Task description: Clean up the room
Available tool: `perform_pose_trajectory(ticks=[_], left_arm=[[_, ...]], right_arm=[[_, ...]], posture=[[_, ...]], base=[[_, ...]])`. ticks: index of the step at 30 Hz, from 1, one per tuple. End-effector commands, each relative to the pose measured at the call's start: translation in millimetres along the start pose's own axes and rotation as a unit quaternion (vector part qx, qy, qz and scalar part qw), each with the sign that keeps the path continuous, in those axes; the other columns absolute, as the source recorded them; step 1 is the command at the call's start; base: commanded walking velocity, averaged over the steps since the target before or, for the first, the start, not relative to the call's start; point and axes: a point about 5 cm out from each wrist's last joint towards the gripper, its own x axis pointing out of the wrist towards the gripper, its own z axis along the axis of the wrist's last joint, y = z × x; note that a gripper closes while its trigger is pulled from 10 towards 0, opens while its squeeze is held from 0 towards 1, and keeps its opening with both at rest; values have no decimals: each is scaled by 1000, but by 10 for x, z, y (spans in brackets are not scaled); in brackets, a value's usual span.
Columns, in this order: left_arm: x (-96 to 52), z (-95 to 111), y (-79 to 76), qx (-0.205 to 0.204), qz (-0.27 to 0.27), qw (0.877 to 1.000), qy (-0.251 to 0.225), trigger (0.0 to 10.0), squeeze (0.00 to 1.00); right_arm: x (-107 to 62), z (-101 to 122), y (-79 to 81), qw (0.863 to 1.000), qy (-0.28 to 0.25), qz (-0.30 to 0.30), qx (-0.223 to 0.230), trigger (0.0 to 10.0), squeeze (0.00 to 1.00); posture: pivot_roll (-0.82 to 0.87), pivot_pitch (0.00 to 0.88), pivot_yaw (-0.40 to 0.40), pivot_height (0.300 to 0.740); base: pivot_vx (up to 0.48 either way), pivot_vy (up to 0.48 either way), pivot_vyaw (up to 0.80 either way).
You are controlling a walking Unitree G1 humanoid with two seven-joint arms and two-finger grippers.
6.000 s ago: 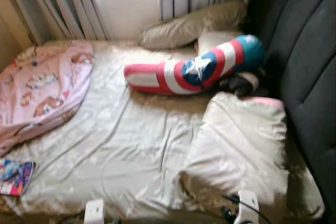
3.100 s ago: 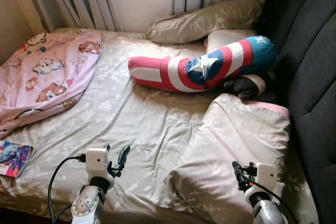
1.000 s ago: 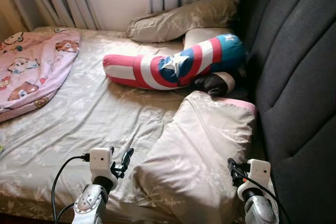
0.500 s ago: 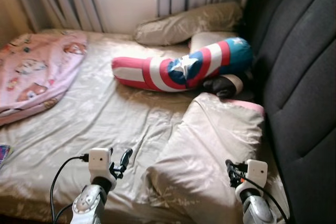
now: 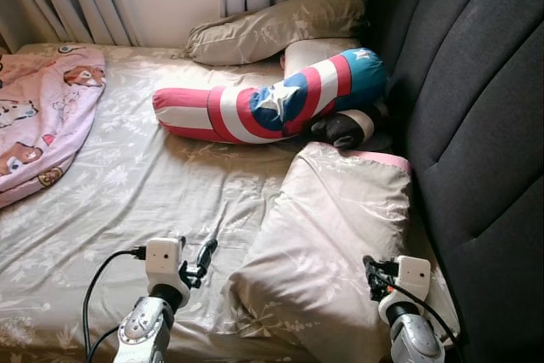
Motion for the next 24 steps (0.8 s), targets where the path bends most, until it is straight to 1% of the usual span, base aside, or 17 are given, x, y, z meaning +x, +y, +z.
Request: perform_pose_trajectory(ticks=[1, 3, 5, 7, 18, 20, 24], left_arm=[[-16, -10, -14, 1, -6, 1000, 5, 10000, 0], [-17, -9, -13, 0, -5, 1000, 5, 10000, 0], [-18, -8, -11, 1, -5, 1000, 5, 10000, 0], [-17, -4, -11, 1, -5, 1000, 4, 10000, 0], [-16, -4, -9, 5, -4, 1000, 6, 10000, 0], [-16, -17, -9, 10, -5, 1000, 11, 10000, 0], [-13, -15, -10, 6, -6, 1000, 9, 10000, 0]], right_arm=[[7, 16, -47, 1000, 2, -12, 6, 10000, 0], [6, 5, -52, 1000, 6, -15, 13, 10000, 0], [7, 9, -58, 1000, 5, -13, 6, 10000, 0], [7, 18, -60, 1000, 1, -12, 5, 10000, 0], [17, 35, -39, 1000, -4, -9, 9, 10000, 0], [18, 39, -34, 1000, -5, -8, 8, 10000, 0], [24, 39, -27, 1000, -4, -11, 10, 10000, 0]], posture=[[67, 18, -21, 740], [66, 18, -21, 740], [66, 18, -20, 740], [66, 18, -20, 740], [72, 9, -19, 740], [72, 7, -18, 740], [71, 0, -16, 740]], base=[[0, 0, 0], [259, 0, -759], [146, 0, -753], [300, 0, 0], [0, 0, 0], [251, 0, 0], [193, 0, 0]])
